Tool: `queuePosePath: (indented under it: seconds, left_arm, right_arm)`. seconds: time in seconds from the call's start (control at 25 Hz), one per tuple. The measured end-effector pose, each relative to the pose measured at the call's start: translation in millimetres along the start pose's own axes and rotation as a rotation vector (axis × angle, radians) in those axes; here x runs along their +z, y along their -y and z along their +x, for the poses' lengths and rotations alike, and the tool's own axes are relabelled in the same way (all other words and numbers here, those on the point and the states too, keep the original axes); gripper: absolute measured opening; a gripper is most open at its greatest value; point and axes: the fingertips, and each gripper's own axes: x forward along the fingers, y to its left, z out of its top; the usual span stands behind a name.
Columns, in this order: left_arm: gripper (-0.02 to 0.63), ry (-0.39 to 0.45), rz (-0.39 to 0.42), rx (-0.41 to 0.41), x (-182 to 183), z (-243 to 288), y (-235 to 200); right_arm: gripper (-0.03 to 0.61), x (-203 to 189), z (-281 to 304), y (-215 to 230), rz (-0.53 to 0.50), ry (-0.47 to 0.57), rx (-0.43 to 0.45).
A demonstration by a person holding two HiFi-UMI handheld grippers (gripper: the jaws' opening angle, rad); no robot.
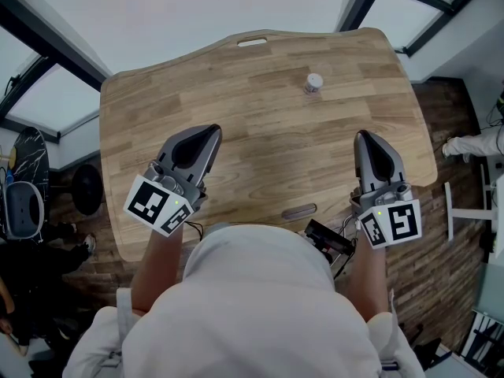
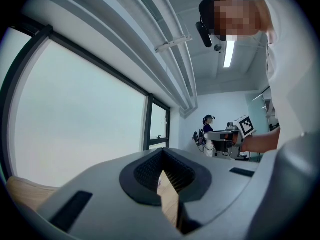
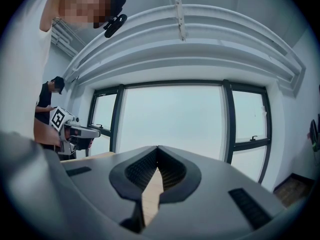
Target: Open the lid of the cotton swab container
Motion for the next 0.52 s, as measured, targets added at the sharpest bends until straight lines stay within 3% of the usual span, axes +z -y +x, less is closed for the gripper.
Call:
queuePosePath:
  seconds: [0.52]
  left_arm:
    - [0.012, -0.001, -0.004, -0.006, -2.7, -0.3, 1.4]
  right_arm:
    - [0.02, -1.1, -1.1, -1.6, 0.002, -0.002, -0.005]
